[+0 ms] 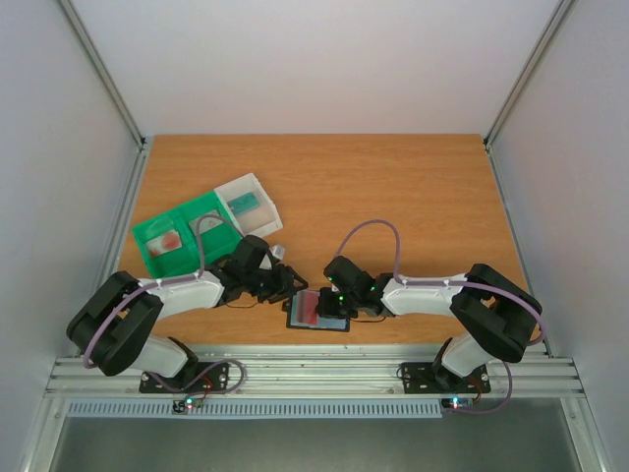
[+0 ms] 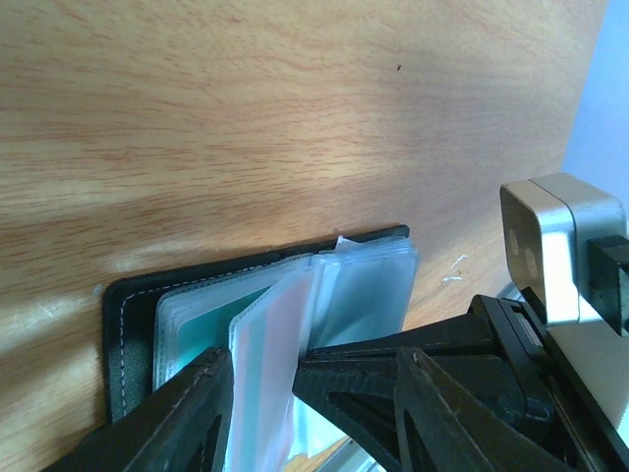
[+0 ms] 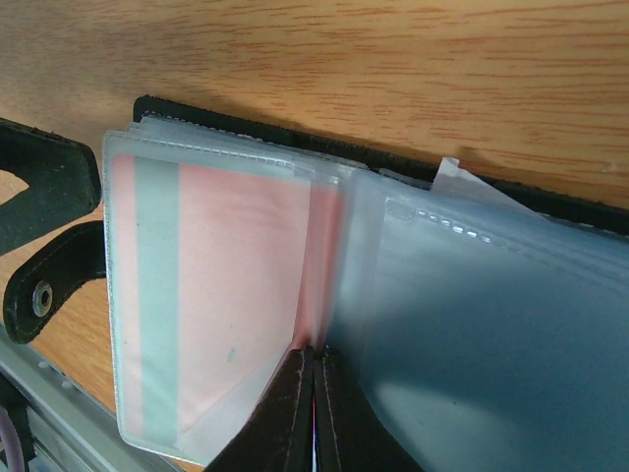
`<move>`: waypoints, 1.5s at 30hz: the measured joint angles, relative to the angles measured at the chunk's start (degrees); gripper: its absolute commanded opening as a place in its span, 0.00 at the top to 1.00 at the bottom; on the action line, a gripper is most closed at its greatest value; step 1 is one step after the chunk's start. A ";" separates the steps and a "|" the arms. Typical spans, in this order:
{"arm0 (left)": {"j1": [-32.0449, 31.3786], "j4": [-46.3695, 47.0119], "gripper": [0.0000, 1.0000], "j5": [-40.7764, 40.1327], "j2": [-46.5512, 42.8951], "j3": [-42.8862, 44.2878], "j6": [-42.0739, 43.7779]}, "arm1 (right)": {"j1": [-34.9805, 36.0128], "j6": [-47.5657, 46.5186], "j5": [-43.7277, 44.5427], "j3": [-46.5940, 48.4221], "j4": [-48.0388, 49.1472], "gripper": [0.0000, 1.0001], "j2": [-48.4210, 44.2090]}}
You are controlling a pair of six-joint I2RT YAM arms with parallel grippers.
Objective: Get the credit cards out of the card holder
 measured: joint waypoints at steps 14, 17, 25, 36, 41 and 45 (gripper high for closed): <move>0.00 0.42 0.54 0.22 0.02 -0.39 0.48 | 0.00 0.02 0.02 -0.35 0.48 0.98 -0.15; 0.00 0.44 0.55 0.24 0.15 -0.39 0.48 | 0.00 0.02 0.02 -0.37 0.52 0.98 -0.17; -0.02 0.46 0.60 0.26 1.31 -0.39 0.48 | 0.00 0.02 0.07 -0.57 0.79 0.98 -0.26; -0.26 0.42 0.58 0.20 1.51 -0.39 0.52 | 0.00 0.00 0.07 -0.63 0.92 0.98 -0.28; -0.26 0.28 0.57 0.11 1.51 -0.39 0.74 | 0.00 0.02 0.07 -0.63 0.94 0.98 -0.28; -0.28 -0.07 0.62 0.11 1.51 -0.39 0.79 | 0.00 0.00 0.07 -0.66 0.94 0.98 -0.28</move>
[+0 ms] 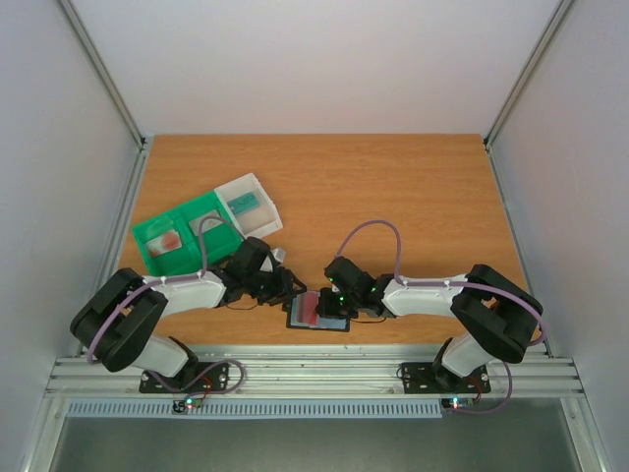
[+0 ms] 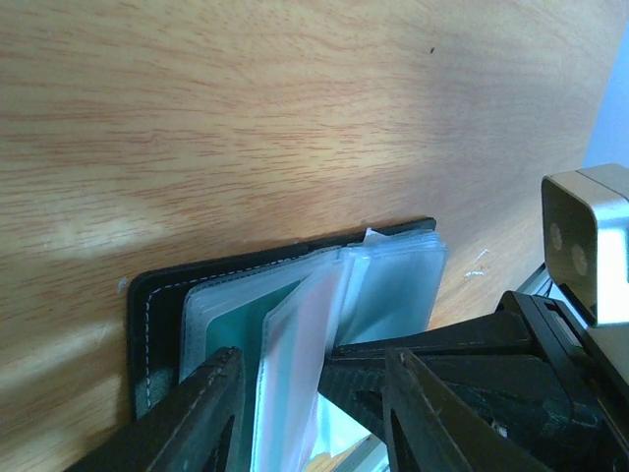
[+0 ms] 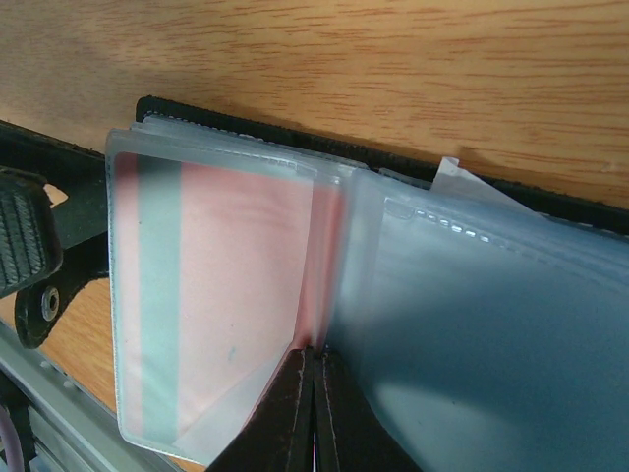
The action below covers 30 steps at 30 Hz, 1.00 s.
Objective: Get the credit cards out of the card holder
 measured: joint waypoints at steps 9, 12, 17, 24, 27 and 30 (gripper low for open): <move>-2.05 0.11 0.73 0.24 0.00 0.00 -0.48 | 0.00 0.00 0.02 -0.39 0.44 0.96 -0.33; -2.93 0.09 0.74 0.26 0.00 0.00 -0.76 | 0.00 0.02 0.04 -0.63 0.37 0.94 -0.74; -3.43 0.04 0.74 0.22 -0.02 0.02 -1.07 | 0.00 0.00 0.04 -0.90 -0.31 0.90 -1.51; -3.52 -0.02 0.73 0.20 -0.24 0.13 -1.44 | 0.00 -0.20 0.50 -1.11 -3.37 0.86 -3.89; -3.85 -0.04 0.73 0.15 -0.28 0.13 -1.66 | 0.00 -0.37 1.05 -1.18 -4.74 0.88 -4.96; -4.44 -0.15 0.73 0.13 -0.57 0.22 -1.86 | 0.00 -0.81 1.64 -1.18 -6.27 0.89 -6.05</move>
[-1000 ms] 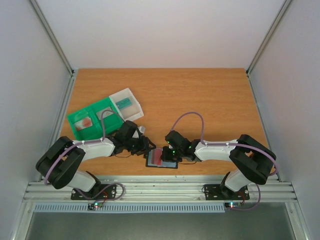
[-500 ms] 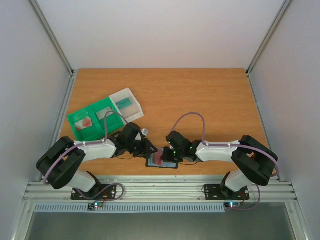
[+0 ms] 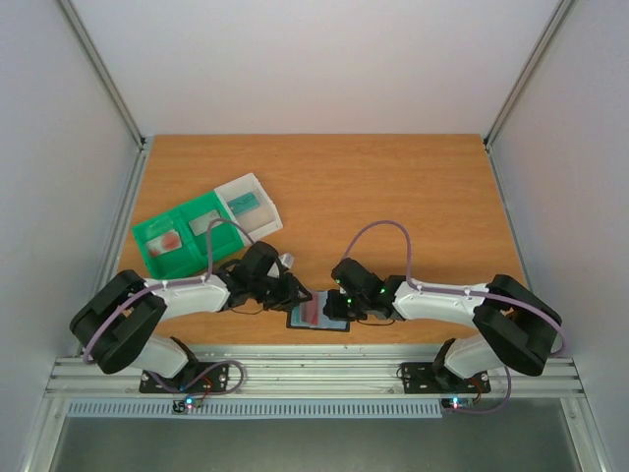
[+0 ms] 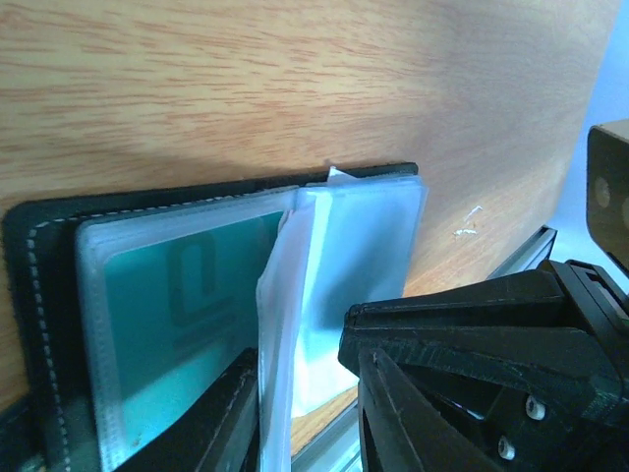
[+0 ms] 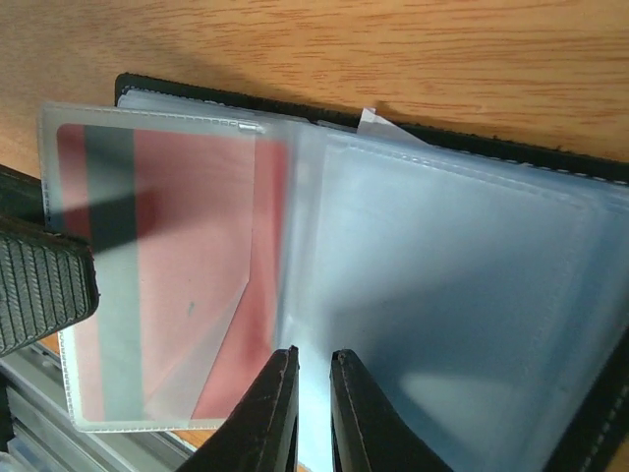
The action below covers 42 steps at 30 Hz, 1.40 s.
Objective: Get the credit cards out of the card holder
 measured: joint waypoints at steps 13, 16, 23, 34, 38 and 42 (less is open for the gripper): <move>-4.59 -0.74 0.72 -1.25 -0.13 4.11 -0.66 | 0.00 -1.44 4.79 -0.37 -6.10 0.90 -5.46; -5.31 -0.83 0.73 -1.46 -0.13 4.76 -0.85 | 0.00 -1.57 6.05 -0.46 -7.32 0.90 -6.64; -7.39 -0.76 0.72 -1.64 1.16 6.71 -1.31 | 0.00 -1.55 9.03 -1.53 -10.25 0.90 -10.91; -7.76 -1.25 0.72 -2.69 2.40 7.41 -1.44 | 0.00 -1.53 12.48 -1.53 -12.94 0.89 -15.23; -7.76 -2.58 0.72 -4.20 2.40 7.41 -0.94 | 0.00 -1.55 12.35 -1.53 -12.87 0.89 -15.23; -7.76 -4.79 0.72 -5.64 2.67 7.41 0.09 | 0.00 -1.53 11.08 -1.53 -12.33 0.89 -14.62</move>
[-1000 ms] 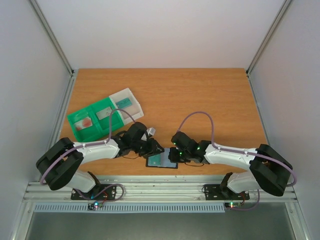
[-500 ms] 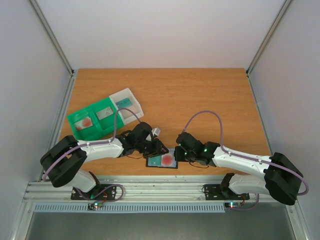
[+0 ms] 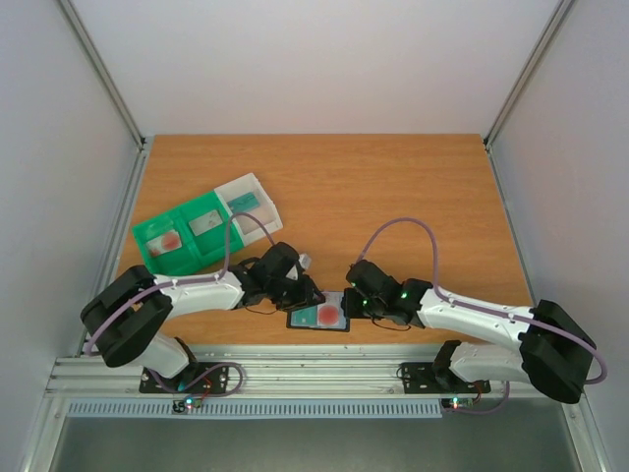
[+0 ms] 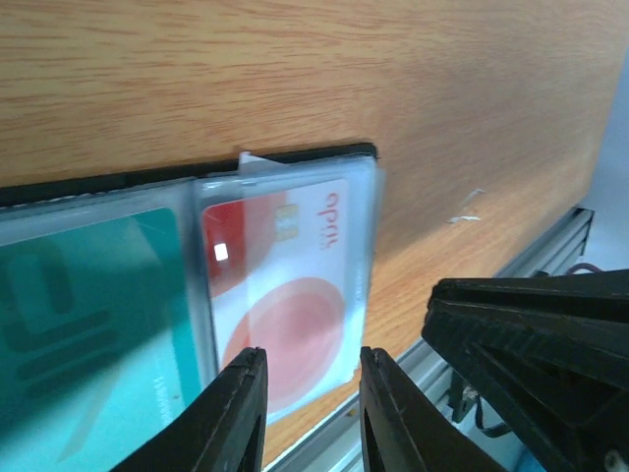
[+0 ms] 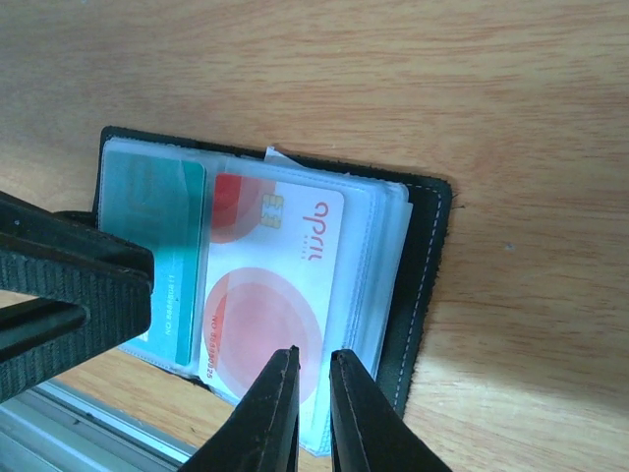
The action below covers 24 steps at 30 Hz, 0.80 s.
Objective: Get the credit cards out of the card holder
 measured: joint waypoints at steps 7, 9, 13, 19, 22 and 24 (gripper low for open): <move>0.00 -1.55 0.69 -2.10 0.96 0.00 0.92 | 0.00 -0.02 -2.03 0.00 1.99 0.89 3.13; 0.00 -1.73 0.69 -2.49 1.14 0.00 1.14 | 0.00 -0.02 -2.38 0.00 2.51 0.89 4.04; 0.00 -1.73 0.69 -2.89 2.16 0.00 1.49 | 0.00 -0.02 -2.73 0.00 3.56 0.90 5.25; 0.00 -0.90 0.69 -2.82 3.91 -0.02 1.46 | 0.00 -0.02 -3.02 0.00 4.59 0.91 6.64; 0.00 -0.42 0.69 -2.82 3.93 -0.02 1.44 | 0.00 -0.02 -3.08 0.00 4.87 0.92 7.10; 0.00 -0.26 0.69 -2.80 3.96 -0.02 1.44 | 0.00 -0.02 -3.10 0.00 4.94 0.92 7.37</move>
